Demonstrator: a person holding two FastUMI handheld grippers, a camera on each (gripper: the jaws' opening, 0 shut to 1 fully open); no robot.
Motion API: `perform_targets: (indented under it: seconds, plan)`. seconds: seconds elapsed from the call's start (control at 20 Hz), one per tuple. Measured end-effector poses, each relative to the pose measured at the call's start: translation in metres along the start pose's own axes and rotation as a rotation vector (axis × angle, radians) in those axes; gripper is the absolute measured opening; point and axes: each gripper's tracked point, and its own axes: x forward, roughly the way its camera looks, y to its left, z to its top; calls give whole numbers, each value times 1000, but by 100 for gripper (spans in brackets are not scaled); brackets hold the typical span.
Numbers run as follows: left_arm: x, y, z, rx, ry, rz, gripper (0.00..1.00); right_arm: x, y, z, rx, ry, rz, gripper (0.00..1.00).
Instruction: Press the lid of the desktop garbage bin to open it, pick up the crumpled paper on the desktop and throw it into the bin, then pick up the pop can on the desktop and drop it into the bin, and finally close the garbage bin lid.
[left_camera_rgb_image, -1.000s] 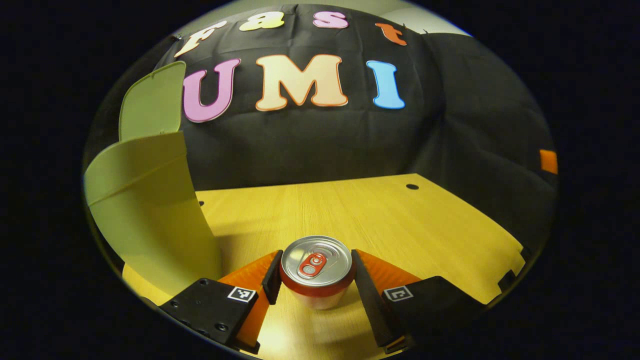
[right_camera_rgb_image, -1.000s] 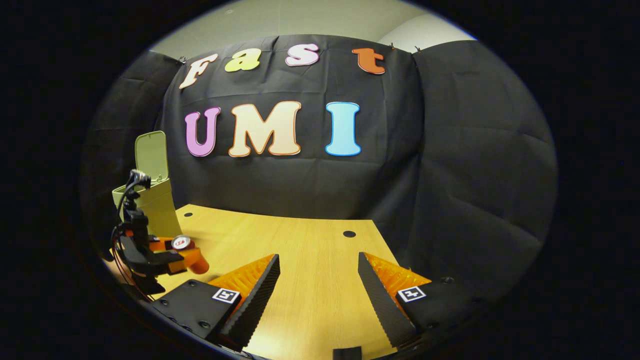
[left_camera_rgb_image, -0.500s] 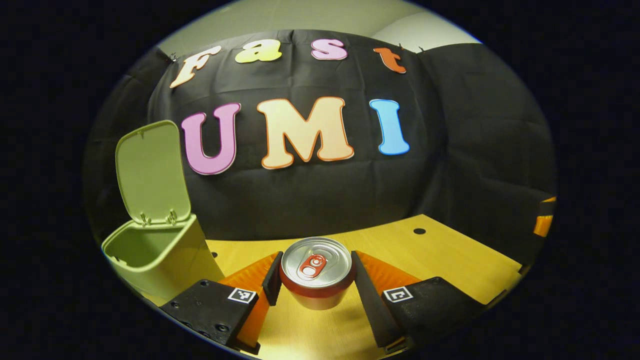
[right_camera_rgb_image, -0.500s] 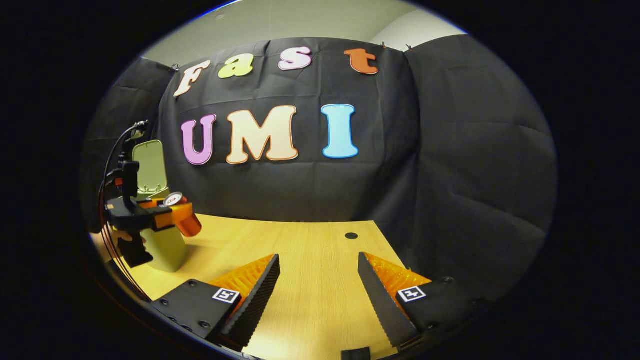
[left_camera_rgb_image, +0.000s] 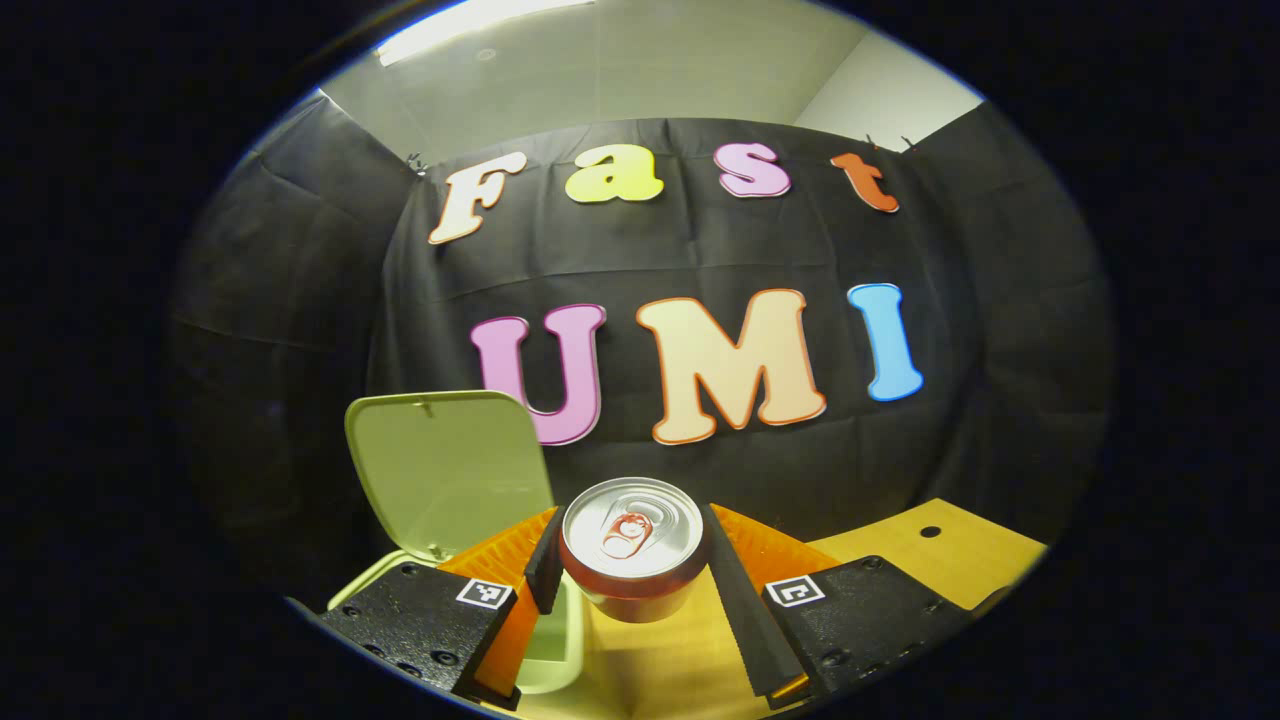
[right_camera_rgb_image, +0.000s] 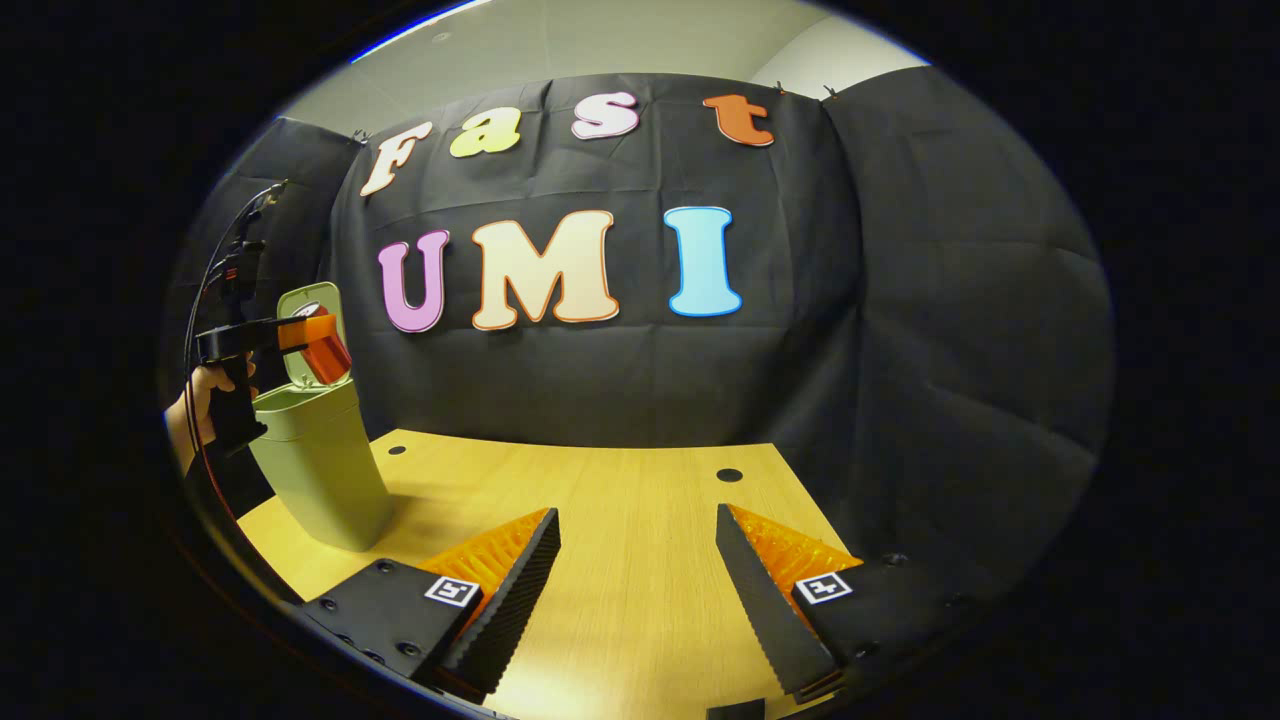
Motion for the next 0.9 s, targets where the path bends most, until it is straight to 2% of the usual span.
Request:
perform_targets:
  seconds: [0.4, 0.55, 0.6, 0.65, 0.7, 0.85, 0.9]
  plan:
    - [-14, 84, -47, -21, 88, 154, 77, 13, 29, -1, -28, 17, 52, 98]
    - [-16, 92, -67, -33, 129, 155, 77, 16, 42, 3, -46, 6, 67, 98]
    - [-18, 97, -66, -38, 126, 162, 80, 15, 45, 5, -50, 3, 68, 98]
    - [-18, 99, -61, -39, 112, 166, 80, 16, 50, 6, -52, 1, 69, 98]
    - [-18, 102, -55, -40, 98, 161, 87, 17, 54, 6, -51, -1, 68, 98]
    - [-10, 107, -19, -56, 43, 104, 92, 15, 69, 5, -31, -8, 46, 98]
    - [-5, 110, -5, -66, 32, 84, 98, 13, 74, 3, -22, -9, 36, 98]
